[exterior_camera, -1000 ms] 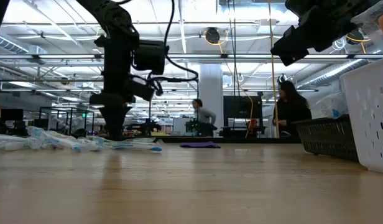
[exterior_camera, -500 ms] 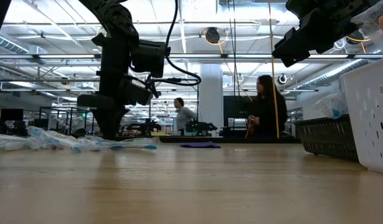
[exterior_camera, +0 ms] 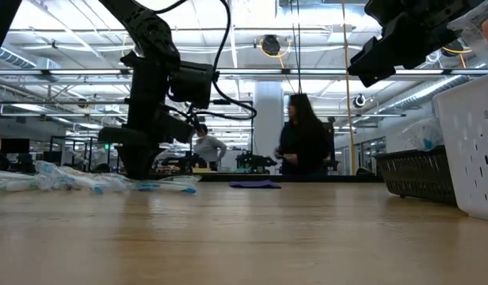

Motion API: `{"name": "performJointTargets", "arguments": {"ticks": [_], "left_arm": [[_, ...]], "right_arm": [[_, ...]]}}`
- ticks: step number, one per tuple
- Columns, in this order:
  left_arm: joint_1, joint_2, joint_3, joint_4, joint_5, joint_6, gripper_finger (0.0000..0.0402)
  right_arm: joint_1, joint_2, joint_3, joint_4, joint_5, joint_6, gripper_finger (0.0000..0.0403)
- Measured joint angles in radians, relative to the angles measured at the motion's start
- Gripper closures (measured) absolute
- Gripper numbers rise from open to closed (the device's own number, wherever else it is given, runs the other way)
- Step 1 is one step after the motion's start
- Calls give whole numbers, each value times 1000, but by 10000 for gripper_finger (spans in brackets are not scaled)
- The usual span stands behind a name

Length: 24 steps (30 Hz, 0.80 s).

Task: Pick & Place Toothbrushes
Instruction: Put the green toothbrush into the black bin

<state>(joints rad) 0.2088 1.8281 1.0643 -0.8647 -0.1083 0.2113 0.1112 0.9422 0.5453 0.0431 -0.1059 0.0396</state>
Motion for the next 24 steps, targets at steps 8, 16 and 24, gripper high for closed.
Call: {"name": "performJointTargets", "arguments": {"ticks": [8, 16, 24], "left_arm": [[-1, 1, 5, -6, 1, -25, 378], [-8, -63, 4, -2, -8, -115, 396], [-30, -189, 5, 48, -51, -198, 398]], "right_arm": [[0, 1, -47, 68, 0, 3, 344], [0, 1, -47, 73, 0, 1, 344], [0, 1, -48, 117, 0, 1, 344]]}}
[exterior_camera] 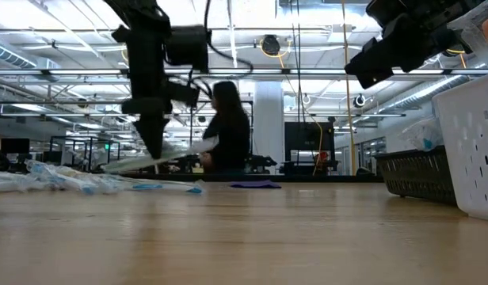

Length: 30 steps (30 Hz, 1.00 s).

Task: Pick & Place Toothbrushes
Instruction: Put the green toothbrush into the black bin

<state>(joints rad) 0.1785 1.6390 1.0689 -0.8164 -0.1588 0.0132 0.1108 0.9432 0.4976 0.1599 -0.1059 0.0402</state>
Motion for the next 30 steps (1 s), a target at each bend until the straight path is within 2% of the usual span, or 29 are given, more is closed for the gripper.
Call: {"name": "performJointTargets", "arguments": {"ticks": [5, 11, 17, 24, 30], "left_arm": [[-42, -90, 1, 179, 2, -19, 399], [-98, -138, 2, 507, 7, -20, 399], [-153, -121, 3, 788, 23, 5, 397], [-203, -84, 1, 967, 19, 48, 397], [-224, -17, 3, 1113, 17, 61, 396]], "right_arm": [[0, 0, 0, 48, 1, -12, 344], [-6, 0, 0, 126, 4, -34, 344], [-23, 0, 0, 176, 6, -49, 344], [-45, 0, 0, 220, 5, -57, 340], [-50, 0, 0, 248, 7, -82, 292]]}}
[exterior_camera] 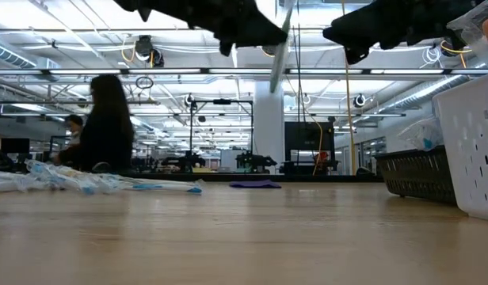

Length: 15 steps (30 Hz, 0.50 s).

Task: Pick & Place Toothbrushes
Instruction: Put the green toothbrush into the black bin

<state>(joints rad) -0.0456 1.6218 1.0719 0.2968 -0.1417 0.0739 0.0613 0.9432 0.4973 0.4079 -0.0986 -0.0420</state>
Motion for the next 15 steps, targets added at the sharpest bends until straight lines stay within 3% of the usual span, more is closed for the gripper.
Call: {"name": "performJointTargets", "arguments": {"ticks": [7, 15], "left_arm": [[-3, 102, -1, 186, 2, 2, 395], [-10, 161, -2, 282, -6, -19, 394]], "right_arm": [[-3, 33, 1, 57, 25, -15, 244], [-4, 106, -1, 142, 102, -47, 240]]}}
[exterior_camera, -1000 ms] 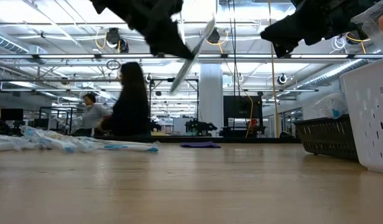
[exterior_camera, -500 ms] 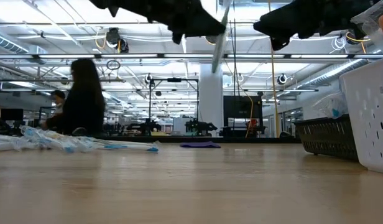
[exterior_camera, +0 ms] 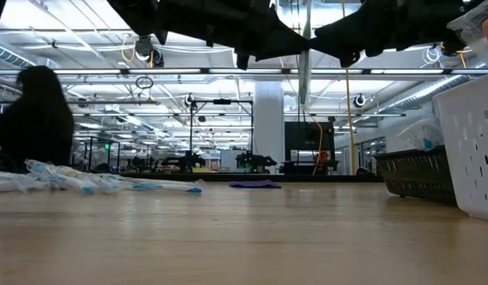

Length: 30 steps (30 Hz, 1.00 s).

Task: Pick & Place Toothbrushes
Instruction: Put the green toothbrush into the black bin

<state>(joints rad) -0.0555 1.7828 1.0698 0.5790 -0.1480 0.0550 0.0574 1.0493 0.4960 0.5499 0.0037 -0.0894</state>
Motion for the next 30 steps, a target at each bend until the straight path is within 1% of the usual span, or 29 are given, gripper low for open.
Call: {"name": "performJointTargets", "arguments": {"ticks": [3, 7, 10, 18, 21, 23, 27, 28, 30], "left_arm": [[0, 7, 0, 11, -1, -4, 398], [-1, 8, 0, 9, -35, -3, 395], [-1, 8, 0, 9, -35, 9, 398], [-4, 8, 2, 9, -35, -6, 397], [-5, 18, 2, 17, -28, -12, 395], [-6, 31, 2, 25, -29, -16, 398], [-6, 64, 1, 60, -34, -39, 392], [-6, 70, 1, 64, -36, -38, 391], [-6, 80, 1, 78, -45, -40, 390]], "right_arm": [[-6, 14, -1, 31, 1, -10, 239], [-18, 12, 1, 18, 0, 3, 237], [-29, 12, 1, 16, 0, -7, 238], [-46, 13, 1, 95, -5, -4, 252], [-46, 19, 2, 131, -4, -2, 272], [-46, 22, 2, 133, -5, -2, 297], [-44, 30, 2, 132, -9, -2, 376], [-42, 31, 2, 127, -9, -3, 387], [-42, 33, 2, 124, -9, 2, 389]]}}
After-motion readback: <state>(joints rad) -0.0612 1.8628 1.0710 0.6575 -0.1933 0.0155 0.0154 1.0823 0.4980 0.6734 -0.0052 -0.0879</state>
